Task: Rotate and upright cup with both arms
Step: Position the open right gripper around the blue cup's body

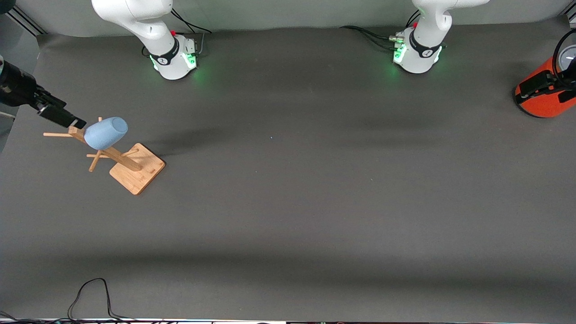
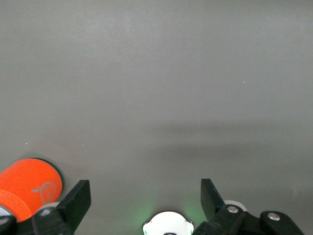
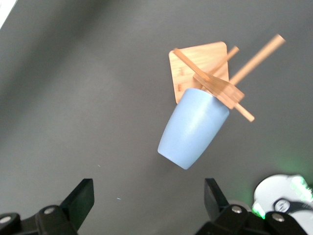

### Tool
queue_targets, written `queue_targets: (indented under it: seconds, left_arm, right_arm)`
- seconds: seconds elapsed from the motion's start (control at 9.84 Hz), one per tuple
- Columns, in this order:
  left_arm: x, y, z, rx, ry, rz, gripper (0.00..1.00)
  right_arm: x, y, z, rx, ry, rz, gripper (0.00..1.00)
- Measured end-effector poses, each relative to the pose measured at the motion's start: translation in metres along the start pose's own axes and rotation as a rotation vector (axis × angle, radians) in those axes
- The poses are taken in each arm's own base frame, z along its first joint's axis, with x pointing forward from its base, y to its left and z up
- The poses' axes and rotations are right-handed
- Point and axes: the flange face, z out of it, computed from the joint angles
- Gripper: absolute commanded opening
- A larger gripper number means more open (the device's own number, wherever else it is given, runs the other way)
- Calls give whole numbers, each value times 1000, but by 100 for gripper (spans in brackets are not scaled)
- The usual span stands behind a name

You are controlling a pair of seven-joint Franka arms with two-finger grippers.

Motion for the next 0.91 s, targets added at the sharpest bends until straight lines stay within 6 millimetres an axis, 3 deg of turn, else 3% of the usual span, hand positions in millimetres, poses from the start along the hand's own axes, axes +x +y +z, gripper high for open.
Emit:
queue_targets:
  seconds: [0.2,0.61,0.91]
  left_arm:
    - [0,0,2,2,-6,11,100]
    - [0,-2,4,10,-12,26,100]
    - [0,-2,7,13,-19,30,100]
  right_arm:
    - [5,2,4,3,-1,91,100]
    - [32,12,63,-3,-9,166,100]
    - [41,23,72,-6,-19,234,100]
